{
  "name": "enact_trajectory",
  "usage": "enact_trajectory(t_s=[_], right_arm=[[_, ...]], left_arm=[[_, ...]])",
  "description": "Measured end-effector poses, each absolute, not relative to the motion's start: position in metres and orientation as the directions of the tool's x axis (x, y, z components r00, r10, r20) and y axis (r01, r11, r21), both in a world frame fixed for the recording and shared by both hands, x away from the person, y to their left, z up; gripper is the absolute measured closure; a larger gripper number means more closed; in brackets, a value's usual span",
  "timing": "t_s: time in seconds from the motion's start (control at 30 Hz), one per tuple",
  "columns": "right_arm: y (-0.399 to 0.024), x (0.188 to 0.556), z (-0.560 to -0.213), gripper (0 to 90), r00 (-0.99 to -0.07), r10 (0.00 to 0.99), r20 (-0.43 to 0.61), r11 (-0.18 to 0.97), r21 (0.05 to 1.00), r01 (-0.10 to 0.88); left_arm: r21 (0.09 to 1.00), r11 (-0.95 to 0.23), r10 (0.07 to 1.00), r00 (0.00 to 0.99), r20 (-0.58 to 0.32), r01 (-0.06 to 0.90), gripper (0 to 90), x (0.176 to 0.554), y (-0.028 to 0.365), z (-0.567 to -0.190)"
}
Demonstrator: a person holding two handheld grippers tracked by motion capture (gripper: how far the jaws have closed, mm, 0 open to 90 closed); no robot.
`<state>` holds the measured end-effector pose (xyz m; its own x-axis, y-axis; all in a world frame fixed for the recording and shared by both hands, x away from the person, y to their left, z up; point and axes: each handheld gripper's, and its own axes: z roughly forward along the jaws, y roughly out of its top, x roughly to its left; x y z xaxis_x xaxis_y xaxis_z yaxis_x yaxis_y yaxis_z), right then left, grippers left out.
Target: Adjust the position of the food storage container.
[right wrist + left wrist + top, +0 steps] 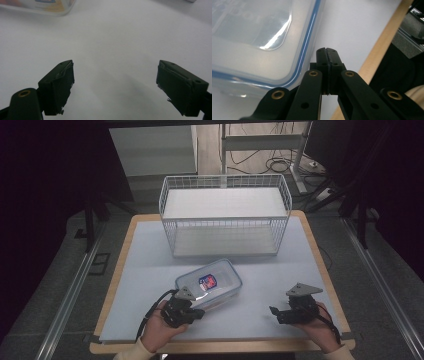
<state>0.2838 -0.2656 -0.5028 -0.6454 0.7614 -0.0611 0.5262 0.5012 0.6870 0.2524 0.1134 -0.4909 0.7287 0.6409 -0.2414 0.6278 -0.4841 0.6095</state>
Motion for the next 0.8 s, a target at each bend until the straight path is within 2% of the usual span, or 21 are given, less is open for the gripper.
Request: enact_trajectory(t_s=[0.8], right_arm=[[-0.265,0.284,-0.504,14.9,-0.647,0.76,-0.064,0.507,0.682,0.528]], left_arm=[[0.597,-0.416,0.722,0.648,-0.242,0.686,90.0,0.284,0.154,-0.496]])
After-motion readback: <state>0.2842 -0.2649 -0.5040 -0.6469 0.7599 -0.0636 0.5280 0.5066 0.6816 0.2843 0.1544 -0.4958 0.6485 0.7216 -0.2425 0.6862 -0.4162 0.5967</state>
